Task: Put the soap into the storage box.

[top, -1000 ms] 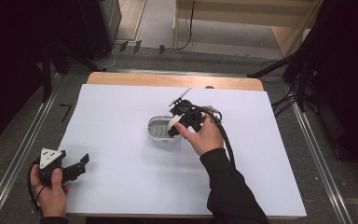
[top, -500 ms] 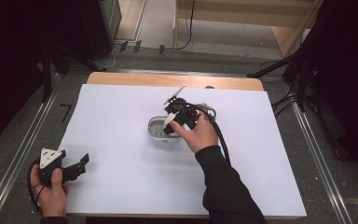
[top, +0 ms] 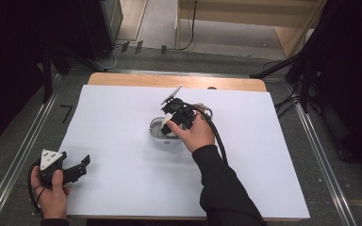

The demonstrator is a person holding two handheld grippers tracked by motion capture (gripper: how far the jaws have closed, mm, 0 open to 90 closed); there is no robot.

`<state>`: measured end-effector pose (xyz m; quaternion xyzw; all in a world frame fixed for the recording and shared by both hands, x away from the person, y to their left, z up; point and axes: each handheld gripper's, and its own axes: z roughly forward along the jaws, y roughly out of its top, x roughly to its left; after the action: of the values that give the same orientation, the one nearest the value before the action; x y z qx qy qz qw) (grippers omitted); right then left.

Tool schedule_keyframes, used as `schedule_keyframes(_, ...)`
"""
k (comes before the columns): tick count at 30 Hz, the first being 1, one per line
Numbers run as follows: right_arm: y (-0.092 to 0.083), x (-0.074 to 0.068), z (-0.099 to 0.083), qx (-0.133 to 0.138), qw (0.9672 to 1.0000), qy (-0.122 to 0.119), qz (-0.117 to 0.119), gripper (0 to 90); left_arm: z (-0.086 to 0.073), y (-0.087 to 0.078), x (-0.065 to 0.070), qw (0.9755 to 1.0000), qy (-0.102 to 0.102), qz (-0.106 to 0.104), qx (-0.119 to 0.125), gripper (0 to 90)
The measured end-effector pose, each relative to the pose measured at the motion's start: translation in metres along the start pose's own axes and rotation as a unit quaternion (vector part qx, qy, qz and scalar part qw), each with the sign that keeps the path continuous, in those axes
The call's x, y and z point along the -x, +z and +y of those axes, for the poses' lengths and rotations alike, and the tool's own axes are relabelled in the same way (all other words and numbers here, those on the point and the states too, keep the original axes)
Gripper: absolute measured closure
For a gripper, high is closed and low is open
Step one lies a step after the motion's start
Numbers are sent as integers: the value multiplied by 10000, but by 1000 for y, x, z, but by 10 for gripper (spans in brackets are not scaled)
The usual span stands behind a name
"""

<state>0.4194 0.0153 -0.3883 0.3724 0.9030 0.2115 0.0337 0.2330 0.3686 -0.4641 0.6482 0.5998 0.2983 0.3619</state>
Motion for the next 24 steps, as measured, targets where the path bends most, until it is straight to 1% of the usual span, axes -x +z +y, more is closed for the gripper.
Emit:
schedule_keyframes(2, 2, 0, 0, -4, 10000, 52, 11, 254, 0, 0, 0, 10000, 3, 3, -3, 141)
schedule_keyframes(5, 4, 0, 1, 2, 10000, 27, -6, 254, 0, 0, 0, 10000, 4, 2, -3, 141)
schedule_keyframes(9, 8, 1, 3, -21, 10000, 94, 15, 254, 0, 0, 0, 10000, 9, 3, -4, 141)
schedule_keyframes(22, 14, -2, 5, -12, 10000, 83, 47, 254, 0, 0, 0, 10000, 1, -2, -2, 141)
schedule_keyframes(24, 15, -3, 5, -19, 9999, 119, 76, 254, 0, 0, 0, 10000, 6, 0, 1, 141)
